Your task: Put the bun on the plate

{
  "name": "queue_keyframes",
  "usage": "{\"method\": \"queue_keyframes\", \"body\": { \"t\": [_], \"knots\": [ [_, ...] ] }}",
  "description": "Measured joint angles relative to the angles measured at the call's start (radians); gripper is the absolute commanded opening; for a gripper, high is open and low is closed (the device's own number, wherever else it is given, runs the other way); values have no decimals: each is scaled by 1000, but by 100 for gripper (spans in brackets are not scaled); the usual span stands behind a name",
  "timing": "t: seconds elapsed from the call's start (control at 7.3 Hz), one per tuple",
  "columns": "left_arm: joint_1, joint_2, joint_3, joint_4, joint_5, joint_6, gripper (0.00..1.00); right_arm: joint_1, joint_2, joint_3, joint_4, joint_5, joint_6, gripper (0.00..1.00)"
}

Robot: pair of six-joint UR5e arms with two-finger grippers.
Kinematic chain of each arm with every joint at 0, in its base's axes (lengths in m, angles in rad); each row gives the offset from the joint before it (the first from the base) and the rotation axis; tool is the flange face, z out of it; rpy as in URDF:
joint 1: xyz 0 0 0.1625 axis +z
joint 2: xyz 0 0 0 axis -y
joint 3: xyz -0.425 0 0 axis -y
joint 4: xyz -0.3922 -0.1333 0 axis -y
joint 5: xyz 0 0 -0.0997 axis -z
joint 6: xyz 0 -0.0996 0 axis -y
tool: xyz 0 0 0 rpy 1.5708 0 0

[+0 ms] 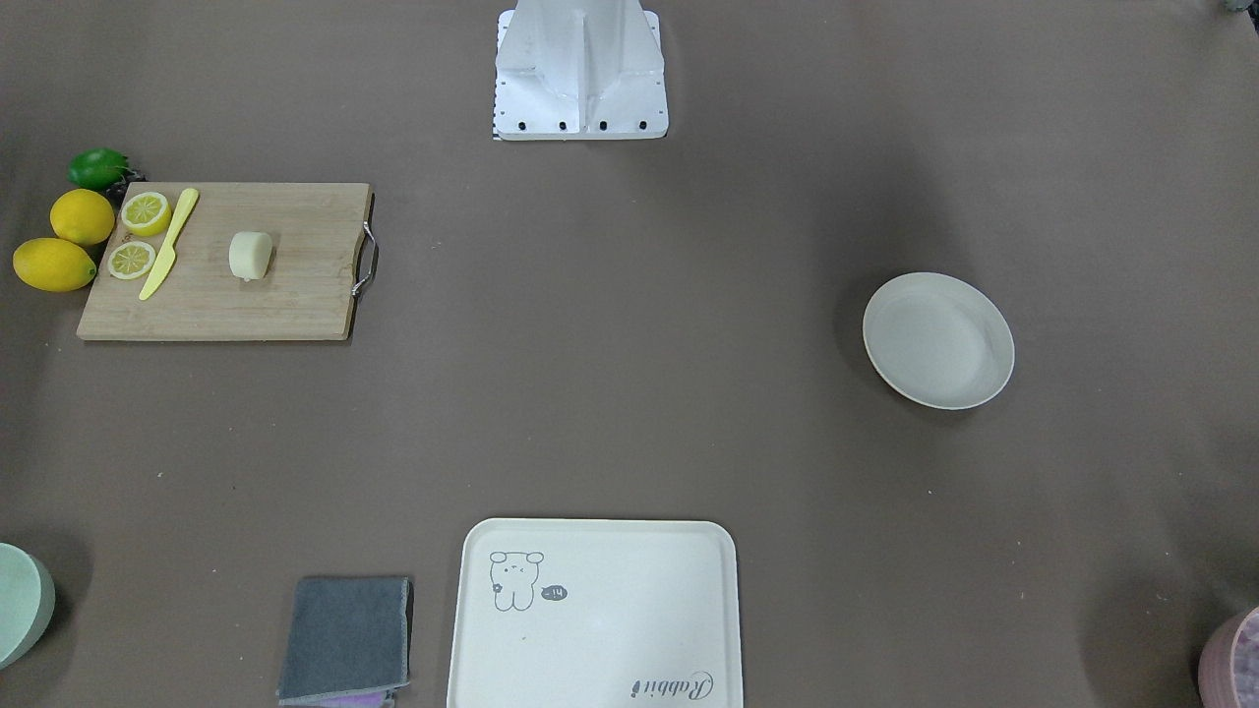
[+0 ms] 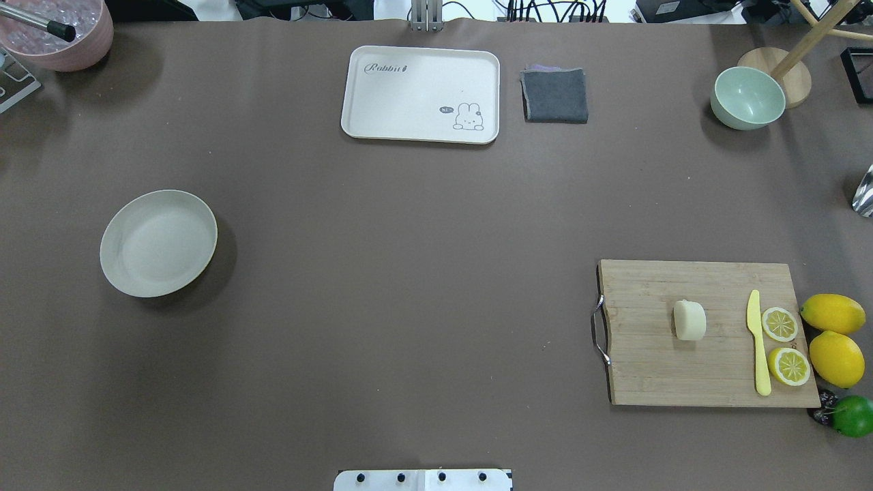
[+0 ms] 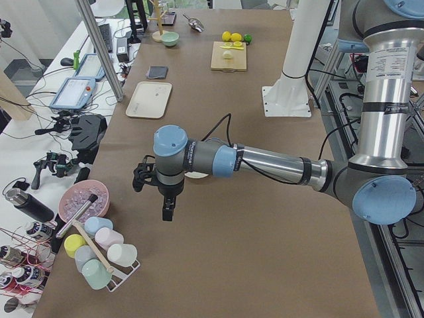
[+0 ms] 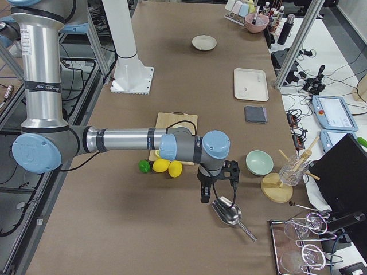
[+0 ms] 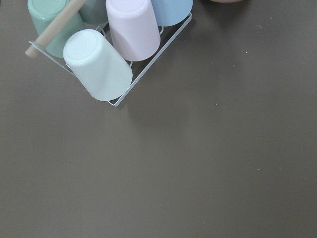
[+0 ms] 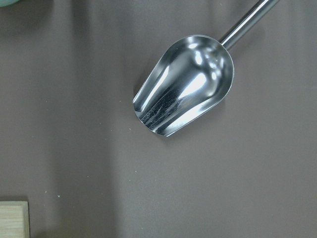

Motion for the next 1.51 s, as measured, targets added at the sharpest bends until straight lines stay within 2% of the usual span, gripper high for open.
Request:
{"method": "queue_keyframes", "body": {
  "t": [0.55, 0.96, 1.51],
  "knots": [
    [9, 0, 0, 0, 1, 0, 98, 0, 0, 11, 1, 1, 22, 100],
    [10, 1, -1, -75, 1, 1, 98, 0, 2, 14, 2, 1, 30, 100],
    [17, 4, 6, -79, -16, -1, 98, 0, 2, 19, 2, 2, 37, 100]
  ]
}}
